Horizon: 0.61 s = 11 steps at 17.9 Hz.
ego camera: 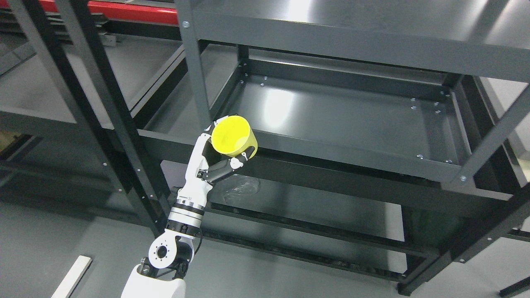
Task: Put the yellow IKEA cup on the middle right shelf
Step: 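Carry the held cup toward the dark metal shelving unit, then raise the cup with the left hand up onto the shelf level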
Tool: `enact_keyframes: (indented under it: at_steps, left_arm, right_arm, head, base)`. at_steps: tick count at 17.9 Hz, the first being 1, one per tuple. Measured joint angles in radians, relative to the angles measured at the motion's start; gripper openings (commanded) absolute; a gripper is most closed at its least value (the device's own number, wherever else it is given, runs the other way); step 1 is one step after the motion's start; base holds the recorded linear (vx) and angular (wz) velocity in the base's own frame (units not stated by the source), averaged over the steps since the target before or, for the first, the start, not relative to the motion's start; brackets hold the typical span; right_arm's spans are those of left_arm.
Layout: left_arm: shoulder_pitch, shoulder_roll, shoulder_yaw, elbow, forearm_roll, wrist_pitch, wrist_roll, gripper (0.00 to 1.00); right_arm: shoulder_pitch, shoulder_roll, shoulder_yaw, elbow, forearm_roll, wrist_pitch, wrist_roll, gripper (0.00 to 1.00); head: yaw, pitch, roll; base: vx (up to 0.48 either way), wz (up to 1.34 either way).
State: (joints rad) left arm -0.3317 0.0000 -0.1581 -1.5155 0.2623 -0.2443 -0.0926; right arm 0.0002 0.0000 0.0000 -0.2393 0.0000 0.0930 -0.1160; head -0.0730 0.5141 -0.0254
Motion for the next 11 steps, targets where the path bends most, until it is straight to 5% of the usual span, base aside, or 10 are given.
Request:
enact_keyframes:
  at_steps: [11]
  left_arm:
    - [-0.093, 0.0, -0.043, -0.001, -0.001, -0.048, 0.0, 0.02]
  right_arm:
    - [-0.001, 0.0, 0.0, 0.0, 0.0, 0.0, 0.0, 0.99]
  head:
    - [0.0, 0.0, 0.0]
  base:
    - [0.055, -0.16]
